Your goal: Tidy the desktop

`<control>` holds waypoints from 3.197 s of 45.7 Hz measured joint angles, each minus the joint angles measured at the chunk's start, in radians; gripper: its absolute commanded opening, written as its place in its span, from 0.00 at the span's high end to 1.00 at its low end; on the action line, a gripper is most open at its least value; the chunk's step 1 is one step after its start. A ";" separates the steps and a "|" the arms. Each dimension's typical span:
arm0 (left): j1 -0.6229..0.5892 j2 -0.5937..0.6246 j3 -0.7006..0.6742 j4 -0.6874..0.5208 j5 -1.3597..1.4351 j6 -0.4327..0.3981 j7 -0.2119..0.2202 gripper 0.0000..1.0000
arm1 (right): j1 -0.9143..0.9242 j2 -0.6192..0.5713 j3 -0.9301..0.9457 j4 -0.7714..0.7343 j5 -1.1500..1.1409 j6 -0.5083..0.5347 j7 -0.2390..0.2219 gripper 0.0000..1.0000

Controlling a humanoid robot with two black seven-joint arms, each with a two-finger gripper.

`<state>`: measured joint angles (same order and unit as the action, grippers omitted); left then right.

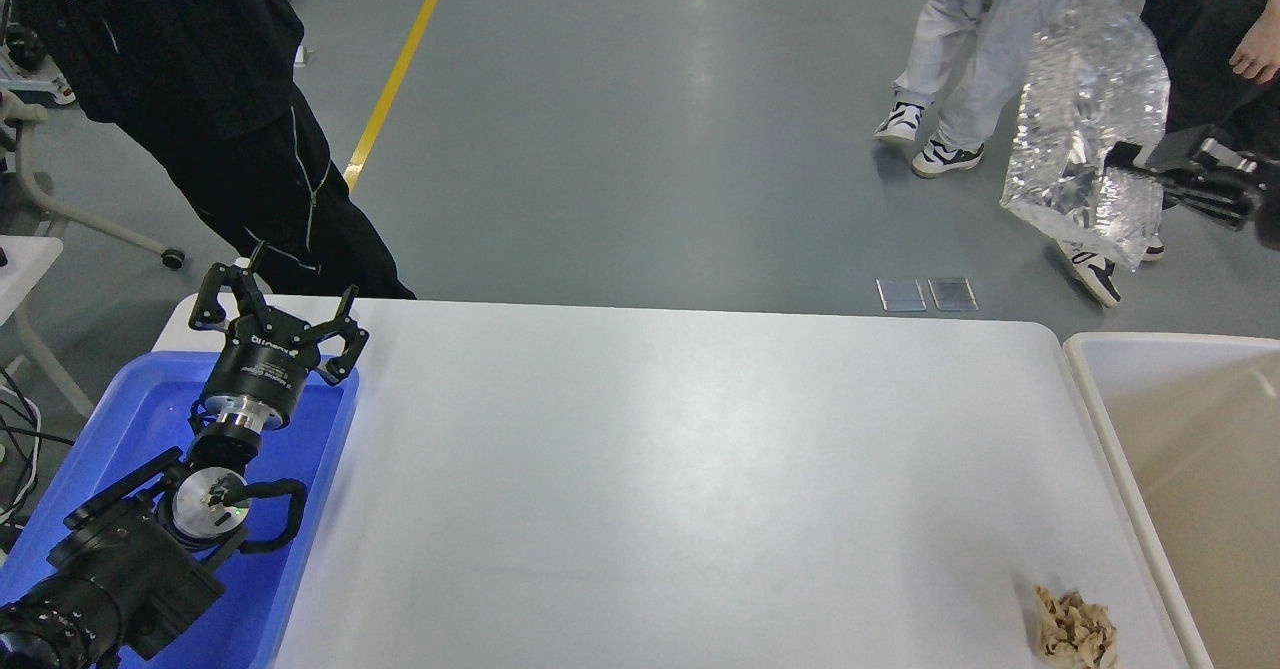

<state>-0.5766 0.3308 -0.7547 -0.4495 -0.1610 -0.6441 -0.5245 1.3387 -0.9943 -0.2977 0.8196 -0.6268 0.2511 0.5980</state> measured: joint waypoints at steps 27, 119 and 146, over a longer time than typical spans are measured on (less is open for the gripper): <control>0.001 0.000 0.000 0.000 0.000 0.000 0.000 0.00 | -0.374 0.229 0.008 -0.735 0.175 0.009 -0.074 1.00; 0.001 0.000 0.000 0.000 0.000 0.001 0.000 0.00 | -0.713 0.507 0.177 -0.864 0.409 -0.302 -0.533 0.01; 0.001 0.000 0.000 0.000 0.000 0.000 0.000 0.00 | -0.561 0.220 0.775 -0.529 0.408 -0.203 -0.530 0.00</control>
<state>-0.5757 0.3310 -0.7547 -0.4494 -0.1614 -0.6436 -0.5247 0.7776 -0.7741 0.4771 0.2911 -0.2184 0.0478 0.0683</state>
